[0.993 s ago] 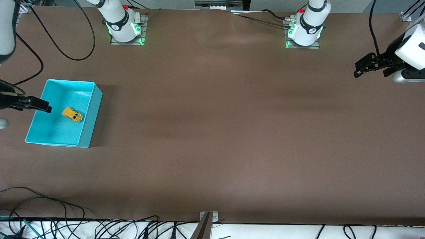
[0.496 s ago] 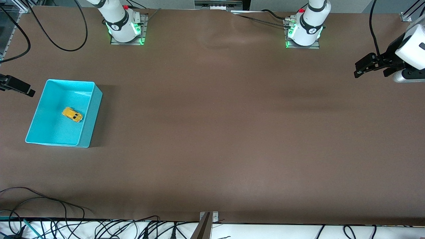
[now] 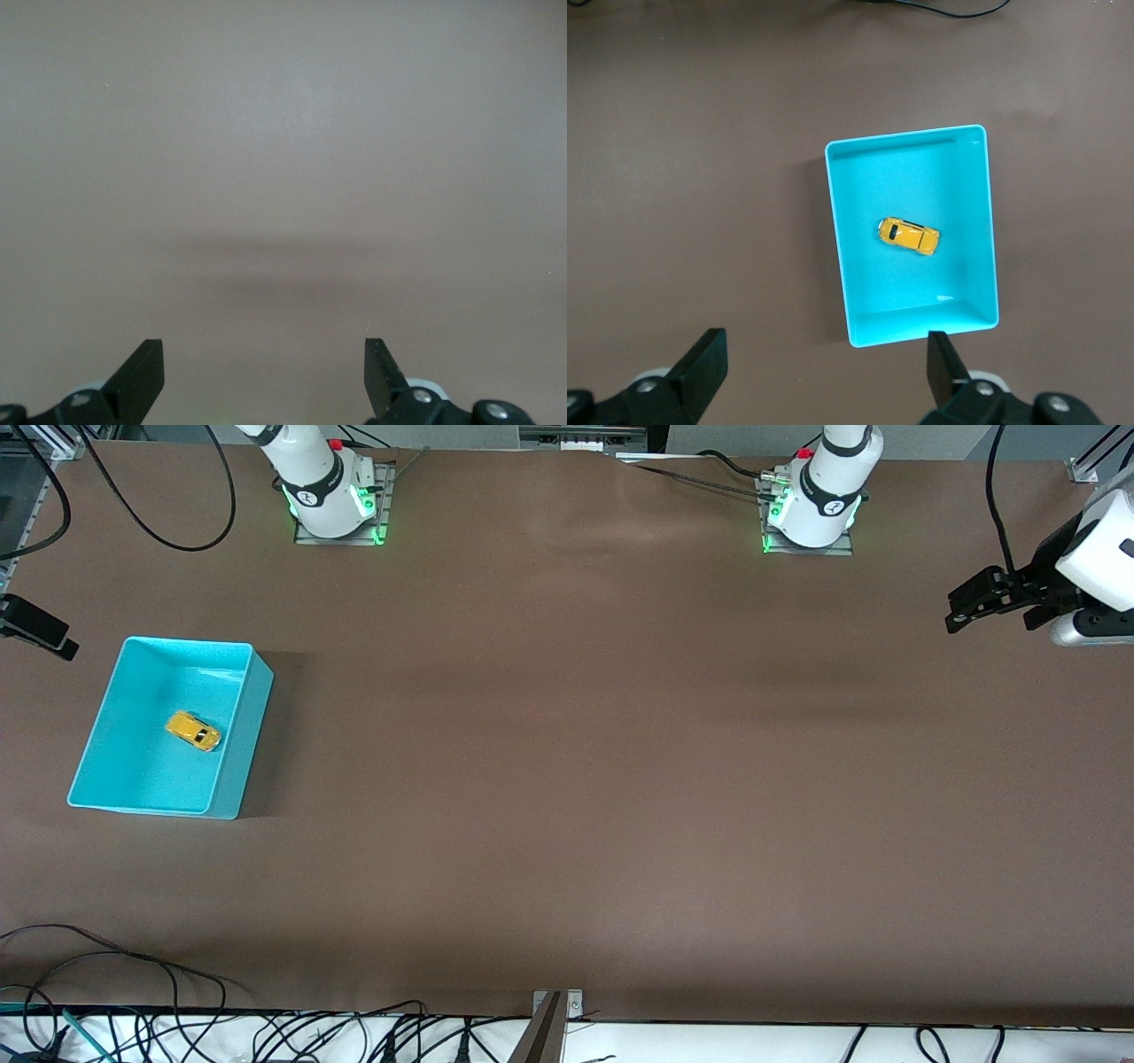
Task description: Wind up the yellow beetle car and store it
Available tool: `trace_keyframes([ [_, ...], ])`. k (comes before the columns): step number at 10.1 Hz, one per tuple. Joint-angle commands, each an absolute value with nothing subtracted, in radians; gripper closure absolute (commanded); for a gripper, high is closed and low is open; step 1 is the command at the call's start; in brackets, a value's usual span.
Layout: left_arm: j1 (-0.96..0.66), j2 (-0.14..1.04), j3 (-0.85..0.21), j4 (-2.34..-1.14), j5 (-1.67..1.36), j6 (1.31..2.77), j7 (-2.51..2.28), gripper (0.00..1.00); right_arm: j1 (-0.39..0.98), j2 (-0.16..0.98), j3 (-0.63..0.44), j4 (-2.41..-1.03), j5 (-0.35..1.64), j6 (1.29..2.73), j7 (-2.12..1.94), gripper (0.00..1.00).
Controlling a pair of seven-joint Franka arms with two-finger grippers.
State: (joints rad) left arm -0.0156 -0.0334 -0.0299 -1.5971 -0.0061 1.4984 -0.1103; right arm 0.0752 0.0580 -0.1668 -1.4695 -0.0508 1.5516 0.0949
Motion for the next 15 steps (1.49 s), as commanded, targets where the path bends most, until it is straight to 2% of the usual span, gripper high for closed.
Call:
trace_keyframes([
  [1, -0.015, -0.048, -0.031, -1.609, 0.002, 1.508, -0.104, 0.00, 0.063, 0.044, -0.144, -1.499, -0.066, 1.562, 0.103, 0.00],
  [15, -0.015, -0.048, -0.031, -1.609, 0.002, 1.508, -0.104, 0.00, 0.075, 0.086, -0.137, -1.502, -0.014, 1.588, 0.133, 0.00],
])
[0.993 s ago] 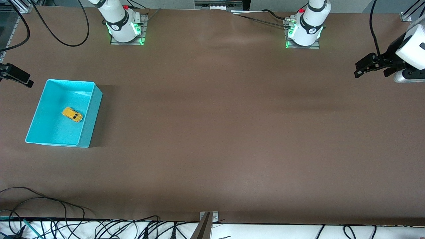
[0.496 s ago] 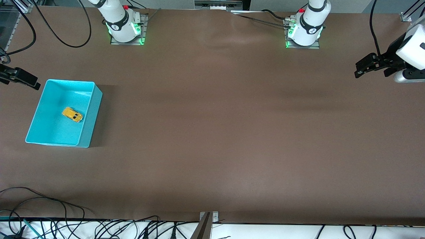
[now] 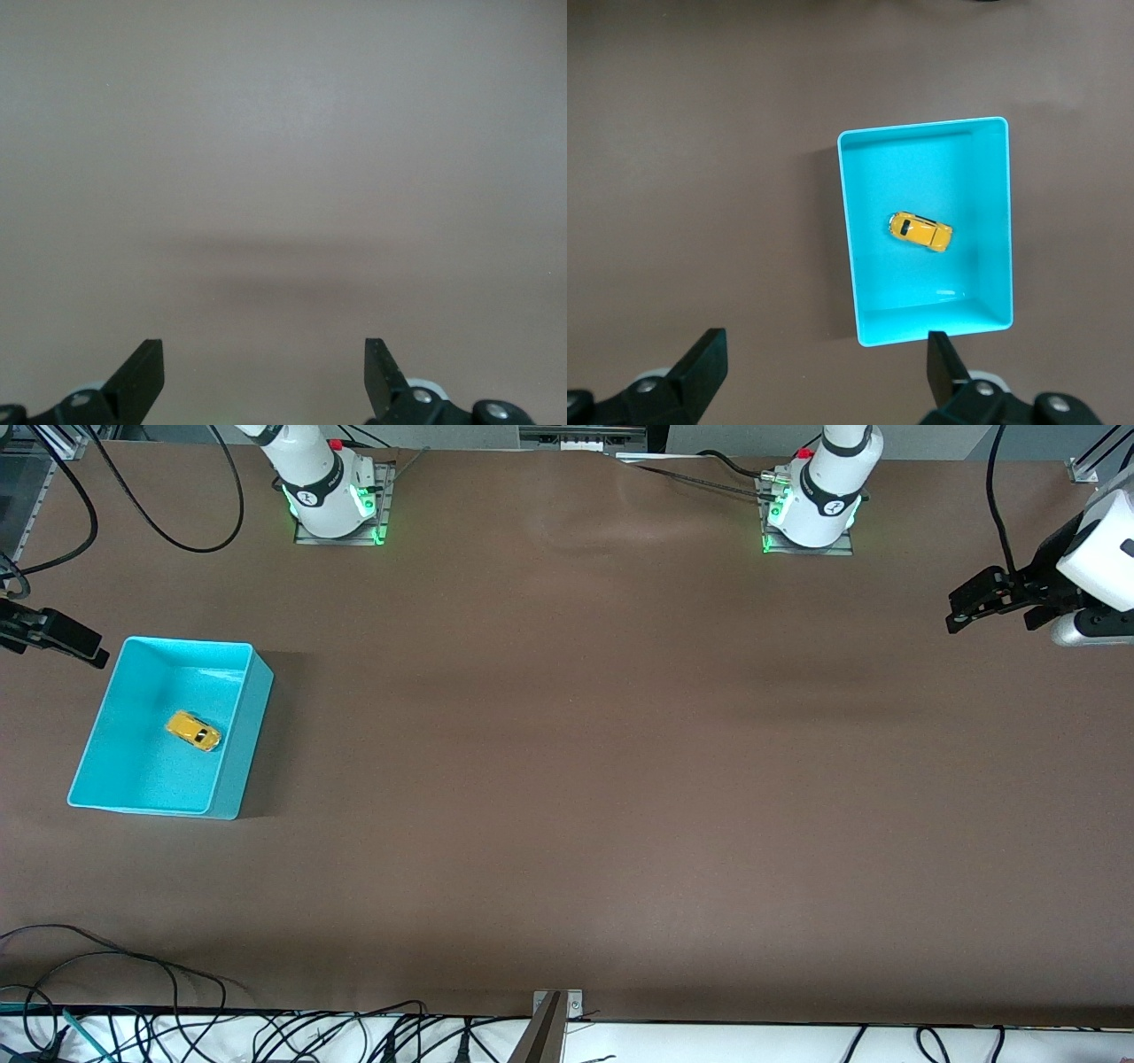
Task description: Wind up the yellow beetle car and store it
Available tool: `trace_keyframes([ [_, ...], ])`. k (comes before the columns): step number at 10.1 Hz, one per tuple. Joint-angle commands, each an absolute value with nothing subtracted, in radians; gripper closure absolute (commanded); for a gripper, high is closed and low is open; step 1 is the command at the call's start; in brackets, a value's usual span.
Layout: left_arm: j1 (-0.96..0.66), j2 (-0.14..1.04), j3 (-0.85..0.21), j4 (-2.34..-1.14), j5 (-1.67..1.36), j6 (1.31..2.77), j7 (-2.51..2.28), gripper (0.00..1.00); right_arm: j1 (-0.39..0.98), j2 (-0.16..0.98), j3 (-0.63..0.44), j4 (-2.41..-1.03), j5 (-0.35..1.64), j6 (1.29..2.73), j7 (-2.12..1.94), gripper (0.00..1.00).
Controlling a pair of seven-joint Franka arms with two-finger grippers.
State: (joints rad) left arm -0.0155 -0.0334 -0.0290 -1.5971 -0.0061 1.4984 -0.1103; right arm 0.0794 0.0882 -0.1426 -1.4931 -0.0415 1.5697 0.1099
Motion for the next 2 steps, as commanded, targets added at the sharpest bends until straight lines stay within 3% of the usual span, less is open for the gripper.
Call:
trace_keyframes([
  [1, -0.015, -0.048, -0.031, -1.608, 0.002, 1.508, -0.104, 0.00, 0.075, 0.089, -0.135, -1.499, -0.021, 1.589, 0.135, 0.00],
  [2, -0.015, -0.048, -0.031, -1.609, 0.002, 1.508, -0.104, 0.00, 0.075, 0.095, -0.135, -1.499, -0.020, 1.589, 0.133, 0.00],
])
